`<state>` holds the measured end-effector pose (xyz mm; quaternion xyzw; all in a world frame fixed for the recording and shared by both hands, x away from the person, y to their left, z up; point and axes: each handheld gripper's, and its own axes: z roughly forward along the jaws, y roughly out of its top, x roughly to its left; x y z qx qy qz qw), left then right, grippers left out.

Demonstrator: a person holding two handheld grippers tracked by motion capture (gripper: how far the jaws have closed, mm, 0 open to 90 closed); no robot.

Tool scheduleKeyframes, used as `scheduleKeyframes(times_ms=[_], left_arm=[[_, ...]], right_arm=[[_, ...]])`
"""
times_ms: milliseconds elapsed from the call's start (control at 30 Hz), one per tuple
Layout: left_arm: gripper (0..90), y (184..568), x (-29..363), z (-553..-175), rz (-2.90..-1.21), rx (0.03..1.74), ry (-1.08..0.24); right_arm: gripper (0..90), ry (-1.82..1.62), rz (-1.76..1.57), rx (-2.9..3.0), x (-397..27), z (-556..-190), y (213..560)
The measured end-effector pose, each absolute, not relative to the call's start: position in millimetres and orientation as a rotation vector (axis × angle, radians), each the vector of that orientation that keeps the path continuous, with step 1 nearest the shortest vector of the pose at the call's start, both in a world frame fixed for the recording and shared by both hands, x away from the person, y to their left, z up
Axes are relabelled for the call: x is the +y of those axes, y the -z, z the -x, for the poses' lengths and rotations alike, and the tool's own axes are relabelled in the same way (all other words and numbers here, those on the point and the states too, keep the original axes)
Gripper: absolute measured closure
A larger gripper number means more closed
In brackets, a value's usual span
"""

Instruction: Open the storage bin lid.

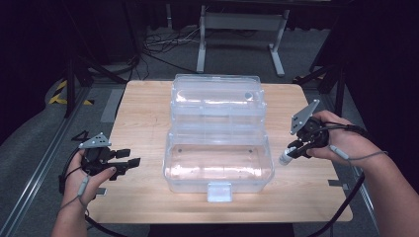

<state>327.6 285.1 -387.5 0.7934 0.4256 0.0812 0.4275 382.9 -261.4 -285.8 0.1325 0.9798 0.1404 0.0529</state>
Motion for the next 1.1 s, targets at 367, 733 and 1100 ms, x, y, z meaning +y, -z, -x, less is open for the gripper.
scheduleKeyframes(times_ms=[367, 733, 1100], left_arm=[[42.2, 387.4, 285.5, -327.6, -1.979, 1.062, -0.203], [42.2, 387.1, 286.1, -327.5, -1.978, 1.060, -0.202], [42.2, 387.1, 286.2, -327.6, -1.977, 1.061, -0.203]], right_arm=[[71.2, -0.440, -0.289, 2.998, -237.7, -378.2, 274.6], [71.2, -0.417, -0.159, 3.019, -217.0, -375.7, 275.5], [71.2, -0.401, -0.057, 3.035, -201.2, -376.3, 283.2]])
